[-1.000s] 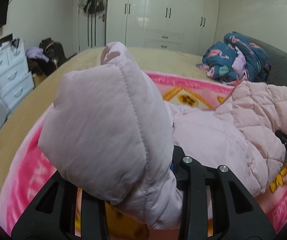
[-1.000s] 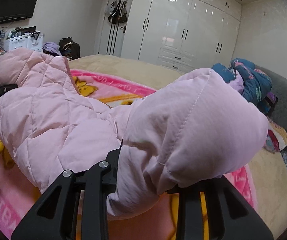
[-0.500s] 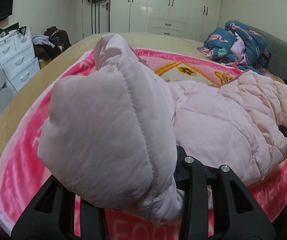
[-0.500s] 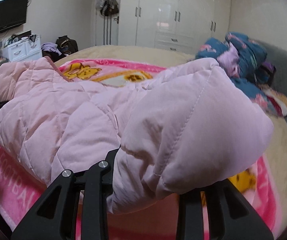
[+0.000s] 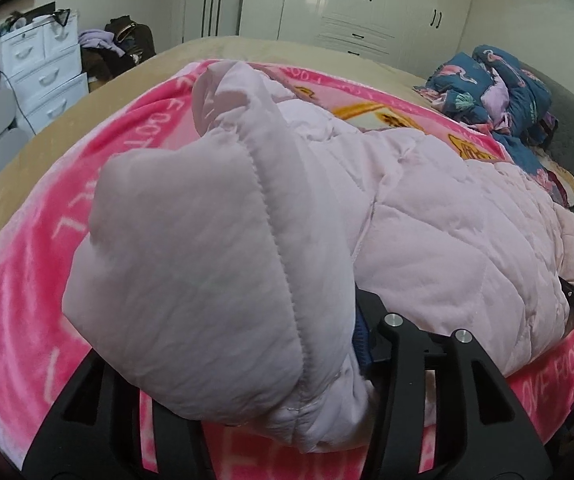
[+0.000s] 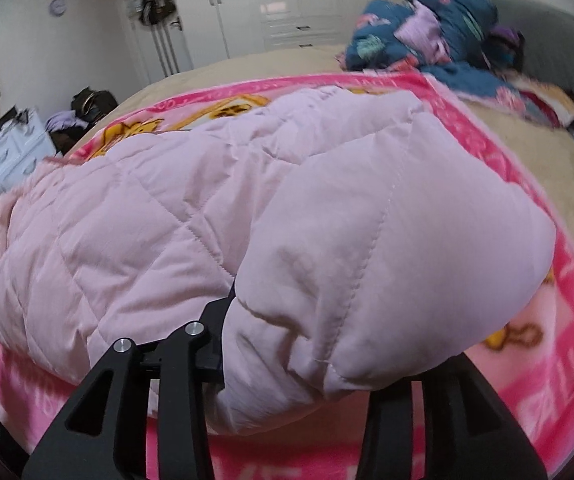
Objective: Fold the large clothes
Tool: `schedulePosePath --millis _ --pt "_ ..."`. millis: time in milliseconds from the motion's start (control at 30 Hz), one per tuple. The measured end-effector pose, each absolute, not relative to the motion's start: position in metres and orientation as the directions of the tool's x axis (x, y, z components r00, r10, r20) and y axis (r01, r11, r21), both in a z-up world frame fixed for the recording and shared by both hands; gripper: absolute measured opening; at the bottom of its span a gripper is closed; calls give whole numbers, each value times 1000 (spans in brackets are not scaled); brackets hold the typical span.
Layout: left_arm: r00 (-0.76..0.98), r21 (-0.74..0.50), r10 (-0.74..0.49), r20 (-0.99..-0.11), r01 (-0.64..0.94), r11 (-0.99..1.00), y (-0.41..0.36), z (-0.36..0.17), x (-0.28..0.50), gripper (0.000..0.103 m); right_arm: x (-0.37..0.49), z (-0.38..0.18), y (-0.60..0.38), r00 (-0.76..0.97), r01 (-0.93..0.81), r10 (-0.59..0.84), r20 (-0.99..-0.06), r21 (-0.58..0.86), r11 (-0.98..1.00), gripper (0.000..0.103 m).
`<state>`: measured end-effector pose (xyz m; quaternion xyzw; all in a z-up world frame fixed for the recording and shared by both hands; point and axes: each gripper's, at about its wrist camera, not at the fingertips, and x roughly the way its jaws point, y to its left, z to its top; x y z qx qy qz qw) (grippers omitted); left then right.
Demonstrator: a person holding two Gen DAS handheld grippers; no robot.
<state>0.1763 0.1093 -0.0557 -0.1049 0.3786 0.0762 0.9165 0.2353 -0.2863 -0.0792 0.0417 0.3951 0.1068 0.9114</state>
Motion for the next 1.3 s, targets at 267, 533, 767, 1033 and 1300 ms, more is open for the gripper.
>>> schedulePosePath --millis 267,533,767,1033,1300 --pt "690 -147 56 -722 -231 962 113 -58 170 47 236 -85 -307 586 -43 294 -755 333 942 71" --pt "661 -147 66 -748 -262 954 125 -53 150 91 197 -70 -318 599 -63 300 -742 329 942 99" --pt "659 -128 83 -748 -265 956 132 -48 118 94 156 -46 -321 665 -90 215 -715 208 974 99" --pt "693 -98 119 -711 -265 959 122 -19 78 94 108 -3 -309 769 -162 220 -599 150 975 99" --pt "786 -120 84 -612 -197 973 93 25 44 94 67 25 -275 786 -283 313 -533 139 949 99"
